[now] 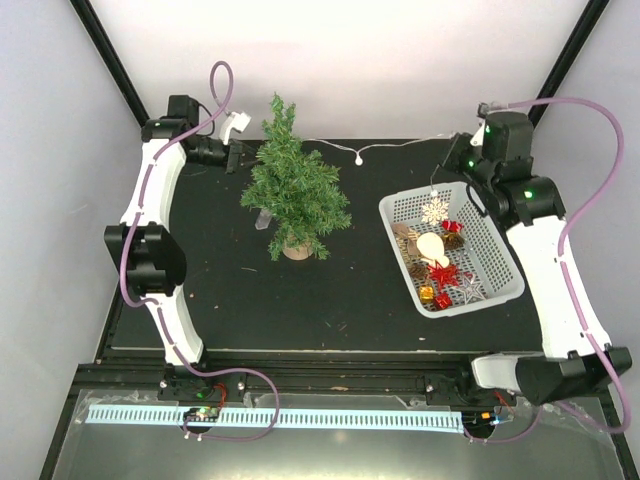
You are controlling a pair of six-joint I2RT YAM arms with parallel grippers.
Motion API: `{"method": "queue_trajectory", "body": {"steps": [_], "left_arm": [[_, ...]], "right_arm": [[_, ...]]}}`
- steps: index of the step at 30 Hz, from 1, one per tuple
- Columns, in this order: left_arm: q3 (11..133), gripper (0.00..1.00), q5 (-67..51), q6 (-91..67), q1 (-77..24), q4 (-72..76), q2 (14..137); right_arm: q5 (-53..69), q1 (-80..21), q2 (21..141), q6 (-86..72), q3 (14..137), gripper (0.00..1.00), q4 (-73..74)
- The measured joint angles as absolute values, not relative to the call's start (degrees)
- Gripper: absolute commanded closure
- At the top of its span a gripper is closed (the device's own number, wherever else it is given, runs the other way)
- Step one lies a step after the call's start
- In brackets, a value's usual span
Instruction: Decorate the small christmas tree
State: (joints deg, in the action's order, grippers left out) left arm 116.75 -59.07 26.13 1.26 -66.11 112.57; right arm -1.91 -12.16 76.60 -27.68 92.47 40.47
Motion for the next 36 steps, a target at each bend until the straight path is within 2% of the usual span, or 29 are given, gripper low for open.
{"method": "queue_trajectory", "body": {"steps": [3, 6, 8, 13, 21, 36], "left_arm": [[116.75, 0.93, -58.63, 26.2, 0.97, -66.17, 112.92], [116.75, 0.83, -58.39, 26.52, 0.69, -66.39, 113.01], [116.75, 0.67, -58.24, 26.92, 0.34, -66.65, 113.01], [116.73, 0.39, -57.67, 27.53, -0.14, -67.46, 113.01], [115.68, 0.02, -54.68, 27.94, -0.08, -67.35, 111.9], [112.81, 0.01, -39.9, 25.91, 0.51, -59.11, 101.41]], "right_arm": [[-2.85, -12.25, 72.77, -26.74, 89.52, 0.99, 41.74], [-3.22, -12.49, 70.11, -25.78, 87.26, 0.99, 43.22], [-3.36, -12.82, 68.69, -25.34, 85.69, 0.99, 44.18], [-3.4, -13.32, 66.87, -24.27, 82.96, 0.99, 46.74], [-2.85, -13.87, 65.49, -23.46, 81.36, 0.99, 49.17], [-1.34, -14.87, 60.97, -22.31, 76.88, 0.99, 53.28]]}}
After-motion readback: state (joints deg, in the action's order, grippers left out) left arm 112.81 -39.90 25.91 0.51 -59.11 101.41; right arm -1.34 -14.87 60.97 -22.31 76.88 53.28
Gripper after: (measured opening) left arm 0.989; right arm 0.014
